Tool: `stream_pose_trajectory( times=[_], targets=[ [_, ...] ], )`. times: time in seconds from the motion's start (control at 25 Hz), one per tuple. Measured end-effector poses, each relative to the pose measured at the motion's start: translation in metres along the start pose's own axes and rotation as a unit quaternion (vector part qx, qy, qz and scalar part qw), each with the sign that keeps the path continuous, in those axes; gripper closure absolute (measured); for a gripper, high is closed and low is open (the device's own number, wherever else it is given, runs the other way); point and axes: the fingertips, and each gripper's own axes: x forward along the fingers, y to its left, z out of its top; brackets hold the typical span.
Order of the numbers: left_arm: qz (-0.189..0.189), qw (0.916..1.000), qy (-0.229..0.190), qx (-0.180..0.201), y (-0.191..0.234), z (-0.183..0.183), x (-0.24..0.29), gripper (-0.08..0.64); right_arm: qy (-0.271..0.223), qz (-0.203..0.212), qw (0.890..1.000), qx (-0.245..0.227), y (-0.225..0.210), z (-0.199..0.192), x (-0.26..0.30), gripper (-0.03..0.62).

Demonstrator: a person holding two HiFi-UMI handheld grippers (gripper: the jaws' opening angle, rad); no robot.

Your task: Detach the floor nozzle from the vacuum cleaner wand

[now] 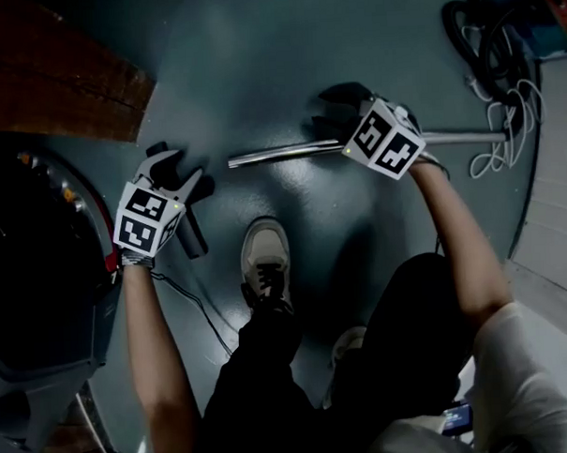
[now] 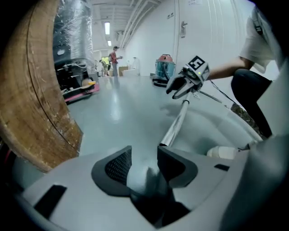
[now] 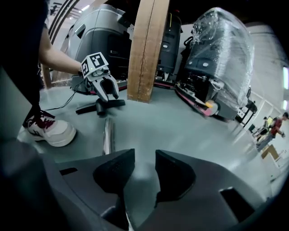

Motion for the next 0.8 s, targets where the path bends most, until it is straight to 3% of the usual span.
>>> stream_pose_trajectory(
  times=[0.12,0.2,0.32,0.44,0.64,0.8],
  targets=[
    [0.087,0.9957,-0.029,-0.013,0.018,0.021,0.005,0.474,-0.018,-0.044,0.999,0.008,-0.012,0.013,-0.008,0.508],
    [0.122,0.9922,-0.028,0.001,0.020,0.032,0.013,0.558,-0.031,-0.058,0.998,0.021,-0.017,0.017,-0.018,0.546],
    [0.114,0.9924,-0.032,0.035,0.010,0.048,0.020,0.558,-0.053,-0.066,0.995,0.060,-0.023,0.021,-0.029,0.553],
    [0.121,0.9889,-0.075,0.043,0.001,0.079,0.016,0.558,-0.074,-0.089,0.989,0.091,-0.034,0.027,-0.038,0.555],
    [0.150,0.9747,-0.164,0.024,-0.007,0.137,0.003,0.558,-0.126,-0.114,0.980,0.104,-0.046,0.048,-0.060,0.555],
    [0.170,0.9626,-0.208,0.029,-0.004,0.174,-0.019,0.558,-0.172,-0.133,0.972,0.093,-0.055,0.065,-0.085,0.555]
  ],
)
